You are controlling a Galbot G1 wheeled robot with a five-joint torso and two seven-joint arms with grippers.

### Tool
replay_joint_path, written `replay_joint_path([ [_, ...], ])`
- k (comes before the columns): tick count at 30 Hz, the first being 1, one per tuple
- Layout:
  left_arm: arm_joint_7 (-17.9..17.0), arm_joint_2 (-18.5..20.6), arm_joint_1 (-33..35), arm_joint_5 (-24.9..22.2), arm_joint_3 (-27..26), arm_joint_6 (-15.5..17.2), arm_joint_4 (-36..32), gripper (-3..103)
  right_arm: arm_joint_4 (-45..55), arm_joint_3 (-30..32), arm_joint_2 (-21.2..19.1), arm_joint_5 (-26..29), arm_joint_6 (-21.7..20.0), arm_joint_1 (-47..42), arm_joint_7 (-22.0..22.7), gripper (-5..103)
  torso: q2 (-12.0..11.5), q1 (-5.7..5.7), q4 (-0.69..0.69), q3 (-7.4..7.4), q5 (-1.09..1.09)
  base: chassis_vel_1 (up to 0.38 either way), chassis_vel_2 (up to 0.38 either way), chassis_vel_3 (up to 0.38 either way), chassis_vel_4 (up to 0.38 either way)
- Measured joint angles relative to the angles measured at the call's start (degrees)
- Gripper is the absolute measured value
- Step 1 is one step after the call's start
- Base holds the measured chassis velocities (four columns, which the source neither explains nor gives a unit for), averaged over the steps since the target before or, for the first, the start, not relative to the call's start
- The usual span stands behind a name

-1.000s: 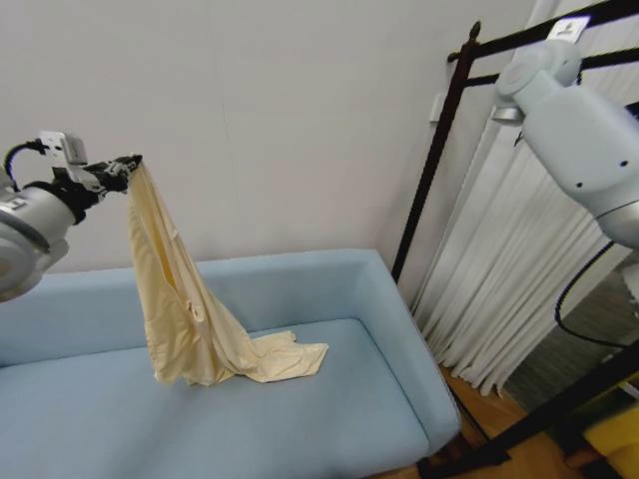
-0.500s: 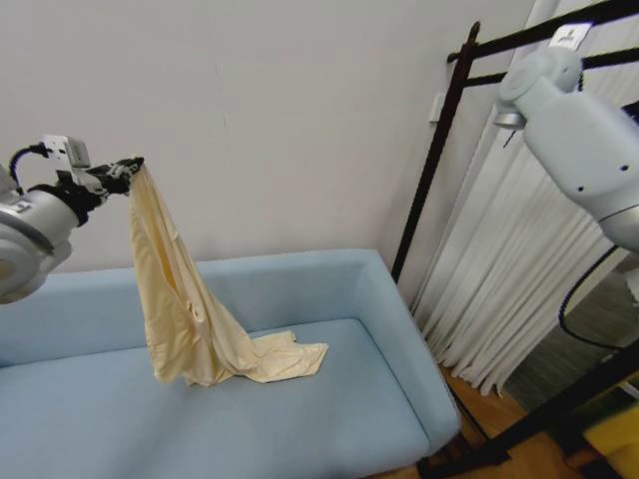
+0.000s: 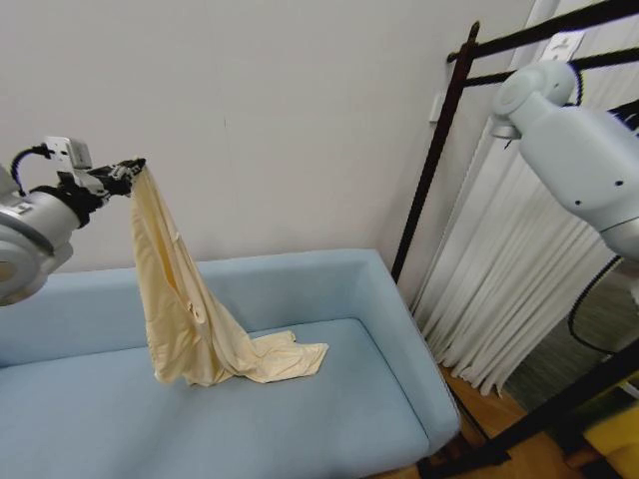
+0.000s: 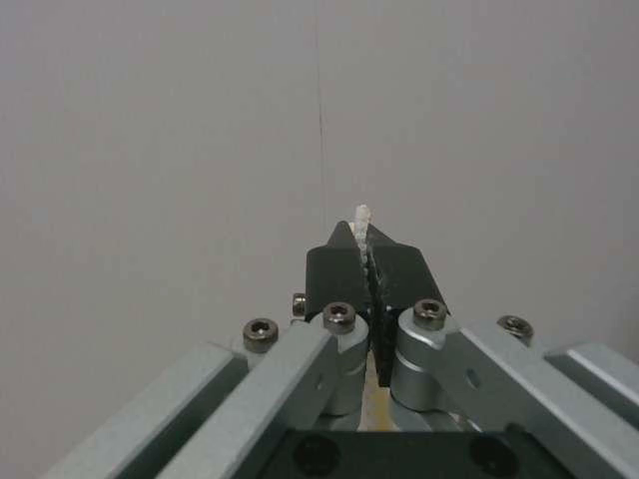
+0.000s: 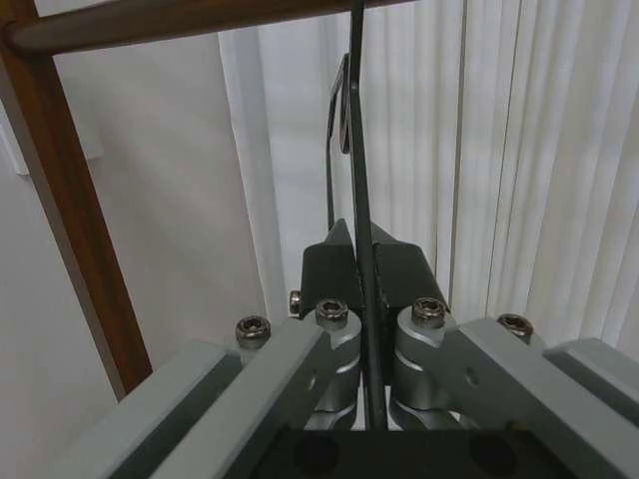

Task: Pick up the clothes from the sofa and hang them on the clothes hanger.

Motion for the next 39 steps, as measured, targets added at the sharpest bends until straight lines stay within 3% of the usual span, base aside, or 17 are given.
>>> replay_joint_path([
  [16,-0.2,-0.3,2.0,0.3,-1.5,0.0,-0.4,1,11.7,1.5,-4.8,0.0,0.0,-4.7,1.7,2,0.0,0.0,0.0,0.0,0.0,0.0,0.0,0.0,0.0],
  [23,0.1,0.2,2.3,-0.1,-1.5,0.0,0.1,1,22.6,3.3,-9.5,1.8,-0.1,-8.6,0.7,2,0.0,0.0,0.0,0.0,0.0,0.0,0.0,0.0,0.0],
  [27,1.6,1.3,2.6,-1.3,-1.3,0.0,0.8,1,30.8,5.8,-13.3,3.3,0.6,-12.2,-3.9,2,0.0,0.0,0.02,0.0,0.0,0.0,0.0,0.0,0.0],
  [31,7.3,3.5,3.0,-5.1,-0.5,-2.0,2.9,1,45.2,8.4,-20.8,7.8,0.9,-18.4,-19.1,2,0.0,-0.01,-0.03,-0.01,0.0,0.0,0.0,0.0,0.0],
  [32,7.3,3.5,3.0,-5.1,-0.5,-2.0,2.9,1,45.2,8.4,-20.8,7.8,0.9,-18.4,-19.1,2,0.0,-0.01,-0.03,-0.01,0.0,0.0,0.0,0.0,0.0],
  [35,13.4,6.0,3.5,-8.2,-0.1,-4.5,5.6,1,52.5,12.3,-23.3,9.8,1.1,-24.0,-29.1,2,0.0,-0.01,-0.02,-0.01,0.0,0.0,0.0,0.0,0.0],
  [36,13.4,6.0,3.5,-8.2,-0.1,-4.5,5.6,1,52.5,12.3,-23.3,9.8,1.1,-24.0,-29.1,2,0.0,-0.01,-0.02,-0.01,0.0,0.0,0.0,0.0,0.0],
  [39,20.9,9.0,4.3,-10.0,0.0,-6.6,8.9,1,59.5,17.7,-23.9,12.0,1.7,-32.2,-35.4,2,0.0,-0.01,0.02,-0.01,-0.03,0.0,0.0,0.0,0.0],
])
